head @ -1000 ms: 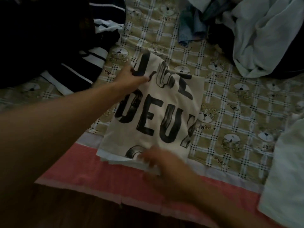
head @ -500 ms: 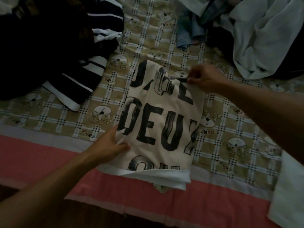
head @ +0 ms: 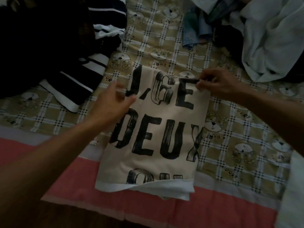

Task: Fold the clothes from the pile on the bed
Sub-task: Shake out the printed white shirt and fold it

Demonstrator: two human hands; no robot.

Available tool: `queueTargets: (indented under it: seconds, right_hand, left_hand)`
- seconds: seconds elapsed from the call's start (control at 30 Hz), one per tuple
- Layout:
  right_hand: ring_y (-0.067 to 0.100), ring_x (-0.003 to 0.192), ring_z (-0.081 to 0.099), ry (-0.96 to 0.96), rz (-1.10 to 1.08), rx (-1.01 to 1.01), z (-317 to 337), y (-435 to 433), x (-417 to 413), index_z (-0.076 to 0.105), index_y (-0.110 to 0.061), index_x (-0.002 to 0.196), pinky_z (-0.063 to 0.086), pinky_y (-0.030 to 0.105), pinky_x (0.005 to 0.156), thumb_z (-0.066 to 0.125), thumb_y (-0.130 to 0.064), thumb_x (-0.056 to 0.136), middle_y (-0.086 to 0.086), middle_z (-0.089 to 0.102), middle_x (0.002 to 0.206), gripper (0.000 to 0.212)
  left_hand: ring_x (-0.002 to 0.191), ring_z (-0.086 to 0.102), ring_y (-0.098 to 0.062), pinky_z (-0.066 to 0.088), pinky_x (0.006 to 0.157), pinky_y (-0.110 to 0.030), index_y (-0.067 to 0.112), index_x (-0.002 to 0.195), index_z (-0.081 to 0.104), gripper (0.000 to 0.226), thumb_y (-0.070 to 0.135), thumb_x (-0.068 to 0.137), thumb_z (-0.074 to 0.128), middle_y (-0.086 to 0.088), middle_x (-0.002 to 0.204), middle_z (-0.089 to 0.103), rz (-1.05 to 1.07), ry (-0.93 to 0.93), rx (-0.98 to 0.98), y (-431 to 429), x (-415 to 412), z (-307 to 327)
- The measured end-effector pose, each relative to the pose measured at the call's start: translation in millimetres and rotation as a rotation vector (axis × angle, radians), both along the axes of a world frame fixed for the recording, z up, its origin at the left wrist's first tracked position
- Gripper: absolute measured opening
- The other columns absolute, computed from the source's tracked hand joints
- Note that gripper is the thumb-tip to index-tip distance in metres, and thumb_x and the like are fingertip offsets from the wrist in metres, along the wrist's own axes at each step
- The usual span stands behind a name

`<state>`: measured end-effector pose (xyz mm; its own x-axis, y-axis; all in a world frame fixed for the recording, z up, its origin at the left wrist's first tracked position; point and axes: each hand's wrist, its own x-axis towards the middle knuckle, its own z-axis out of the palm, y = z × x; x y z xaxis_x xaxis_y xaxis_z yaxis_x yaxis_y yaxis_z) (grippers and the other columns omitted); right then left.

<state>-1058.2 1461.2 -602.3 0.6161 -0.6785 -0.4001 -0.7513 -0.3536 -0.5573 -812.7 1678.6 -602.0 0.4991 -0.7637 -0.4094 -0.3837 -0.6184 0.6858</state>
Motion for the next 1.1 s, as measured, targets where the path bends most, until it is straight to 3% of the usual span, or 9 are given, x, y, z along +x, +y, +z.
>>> queueTargets:
  seconds: [0.1, 0.3, 0.47, 0.6, 0.7, 0.8, 0.9, 1.03, 1.1]
  right_hand:
    - [0.022, 0.084, 0.054, -0.023, -0.092, 0.118, -0.6, -1.4, -8.7, 0.063, -0.016, 0.087, 0.047, 0.04, 0.073, 0.057, -0.033, 0.095, 0.006, 0.057, 0.093, 0.02]
    - [0.017, 0.08, 0.057, 0.025, -0.297, 0.238, -8.4, -9.2, -16.4, 0.058, -0.021, 0.089, 0.047, 0.028, 0.064, 0.049, -0.036, 0.099, 0.003, 0.058, 0.09, 0.02]
    - [0.029, 0.103, 0.06, -0.189, -0.707, 0.102, -25.4, 18.6, -6.6, 0.046, -0.016, 0.121, 0.055, 0.05, 0.086, 0.061, -0.034, 0.092, 0.007, 0.058, 0.109, 0.037]
    - [0.014, 0.103, 0.061, -0.316, -0.802, 0.184, -22.5, 101.9, -20.0, 0.027, -0.028, 0.137, 0.057, 0.036, 0.084, 0.067, -0.039, 0.087, 0.0, 0.057, 0.126, 0.066]
    - [-0.009, 0.099, 0.055, -0.33, -0.814, 0.377, -21.7, 202.4, -41.7, 0.034, -0.028, 0.137, 0.05, 0.013, 0.078, 0.068, -0.033, 0.087, -0.017, 0.055, 0.117, 0.061]
    - [0.007, 0.106, 0.061, -0.226, -0.893, 0.529, -24.1, 293.2, -62.4, 0.055, -0.021, 0.124, 0.045, 0.012, 0.075, 0.065, -0.035, 0.088, -0.014, 0.061, 0.114, 0.039]
    - [-0.002, 0.102, 0.061, -0.27, -0.982, 0.651, -19.3, 336.4, -70.9, 0.058, -0.028, 0.114, 0.046, 0.002, 0.069, 0.063, -0.025, 0.091, -0.02, 0.064, 0.105, 0.024]
    - [-0.005, 0.1, 0.064, -0.343, -0.958, 0.79, -7.5, 352.5, -82.9, 0.052, -0.029, 0.123, 0.052, 0.013, 0.078, 0.071, -0.028, 0.085, -0.015, 0.066, 0.115, 0.043]
    - [0.0, 0.096, 0.067, -0.361, -0.941, 0.864, -0.3, 351.5, -90.9, 0.052, -0.025, 0.119, 0.055, 0.021, 0.073, 0.072, -0.005, 0.083, -0.011, 0.069, 0.108, 0.046]
  left_hand:
    - [0.109, 0.058, -0.018, 0.05, 0.087, -0.034, 0.022, 0.135, 0.046, 0.056, 0.054, 0.09, 0.058, -0.001, 0.123, 0.057, -0.041, 0.021, -0.074, -74.6, 3.4, -10.5]
    - [0.086, 0.053, -0.019, 0.039, 0.068, -0.027, 0.013, 0.103, 0.061, 0.024, 0.036, 0.097, 0.055, -0.006, 0.094, 0.056, -0.208, -0.151, -0.036, -126.4, 10.2, -28.4]
    - [0.096, 0.057, -0.025, 0.051, 0.082, -0.04, 0.015, 0.108, 0.054, 0.033, 0.044, 0.095, 0.055, -0.008, 0.106, 0.059, -0.033, -0.302, -0.025, -116.9, 6.7, -40.0]
    - [0.107, 0.052, -0.025, 0.048, 0.084, -0.043, 0.02, 0.127, 0.039, 0.051, 0.052, 0.09, 0.053, -0.007, 0.122, 0.049, -0.052, -0.306, -0.092, -64.5, -18.9, -36.5]
    - [0.112, 0.052, -0.023, 0.047, 0.088, -0.041, 0.019, 0.133, 0.038, 0.057, 0.049, 0.089, 0.058, -0.006, 0.127, 0.051, -0.039, -0.232, -0.081, -8.9, -31.3, -37.9]
    - [0.105, 0.059, -0.03, 0.047, 0.082, -0.038, 0.01, 0.121, 0.047, 0.05, 0.047, 0.09, 0.06, -0.011, 0.117, 0.061, -0.036, -0.248, -0.021, 25.4, -33.4, -40.6]
    - [0.102, 0.06, -0.031, 0.049, 0.08, -0.038, 0.01, 0.119, 0.052, 0.047, 0.047, 0.091, 0.061, -0.012, 0.115, 0.064, -0.069, -0.251, 0.0, 37.1, -31.0, -41.6]
    - [0.101, 0.059, -0.029, 0.044, 0.076, -0.035, 0.013, 0.117, 0.052, 0.042, 0.044, 0.091, 0.061, -0.011, 0.113, 0.063, -0.062, -0.216, 0.049, 34.7, -31.3, -42.0]
    - [0.109, 0.053, -0.031, 0.043, 0.085, -0.038, 0.009, 0.125, 0.047, 0.05, 0.043, 0.09, 0.059, -0.014, 0.12, 0.056, -0.063, -0.32, 0.003, 34.0, -39.0, -34.4]
